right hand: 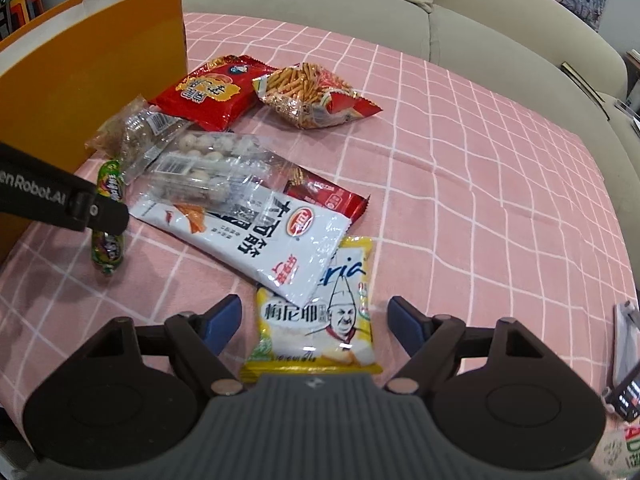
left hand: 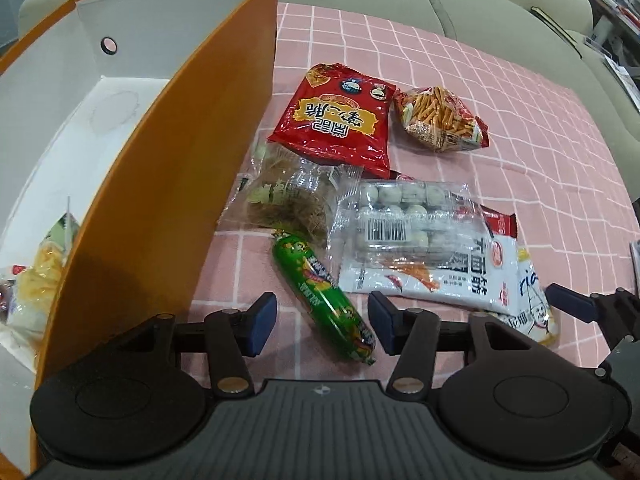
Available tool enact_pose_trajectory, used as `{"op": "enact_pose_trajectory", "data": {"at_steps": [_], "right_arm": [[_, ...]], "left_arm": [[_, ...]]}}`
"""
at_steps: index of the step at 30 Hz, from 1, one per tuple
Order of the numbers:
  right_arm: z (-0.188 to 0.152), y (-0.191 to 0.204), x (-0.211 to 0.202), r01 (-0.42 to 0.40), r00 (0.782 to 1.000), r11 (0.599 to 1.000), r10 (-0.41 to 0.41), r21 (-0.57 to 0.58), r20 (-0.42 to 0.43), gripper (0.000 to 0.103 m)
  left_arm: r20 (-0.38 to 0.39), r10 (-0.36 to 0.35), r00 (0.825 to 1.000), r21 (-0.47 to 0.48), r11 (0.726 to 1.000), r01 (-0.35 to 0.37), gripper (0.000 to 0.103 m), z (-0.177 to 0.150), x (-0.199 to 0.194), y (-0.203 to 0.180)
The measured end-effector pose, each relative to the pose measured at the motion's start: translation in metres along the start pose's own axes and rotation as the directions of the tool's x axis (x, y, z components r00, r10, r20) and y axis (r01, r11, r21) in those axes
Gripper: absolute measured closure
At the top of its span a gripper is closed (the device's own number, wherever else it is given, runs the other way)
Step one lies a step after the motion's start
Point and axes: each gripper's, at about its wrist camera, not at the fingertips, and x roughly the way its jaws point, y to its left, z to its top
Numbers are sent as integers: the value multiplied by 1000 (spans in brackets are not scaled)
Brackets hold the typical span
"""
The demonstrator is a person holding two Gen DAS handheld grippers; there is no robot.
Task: Organize snacks
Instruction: 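Move the left tool to the green sausage while the right tool reaches the yellow Ameria bag, then grasp the green sausage with the left tool while the right tool grasps the Ameria bag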
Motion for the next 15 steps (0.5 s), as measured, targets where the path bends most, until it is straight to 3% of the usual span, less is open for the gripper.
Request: {"op": "enact_pose_trajectory", "data": {"at_steps": [2, 4, 7, 15], "right_arm": [[1, -1, 1, -12, 1000, 1000, 12, -3, -1, 26], [2, -1, 1, -23, 1000, 1000, 22, -4, -3, 35], [0, 0, -3, -20, 1000, 1000, 20, 2, -9, 46], [-18, 5, -20, -11, 999, 995, 17, 102, -52, 52]], "left_arm": [[-4, -9, 1000, 4, 1000, 9, 59, 1, 1, 0], [-5, -29, 1000, 11, 1000, 29, 68, 1, 1, -1], [-10, -39, 999, 36, 999, 40, 73, -2, -1, -3], [-105, -80, 991, 132, 987, 94, 78, -19, -15, -7]]}}
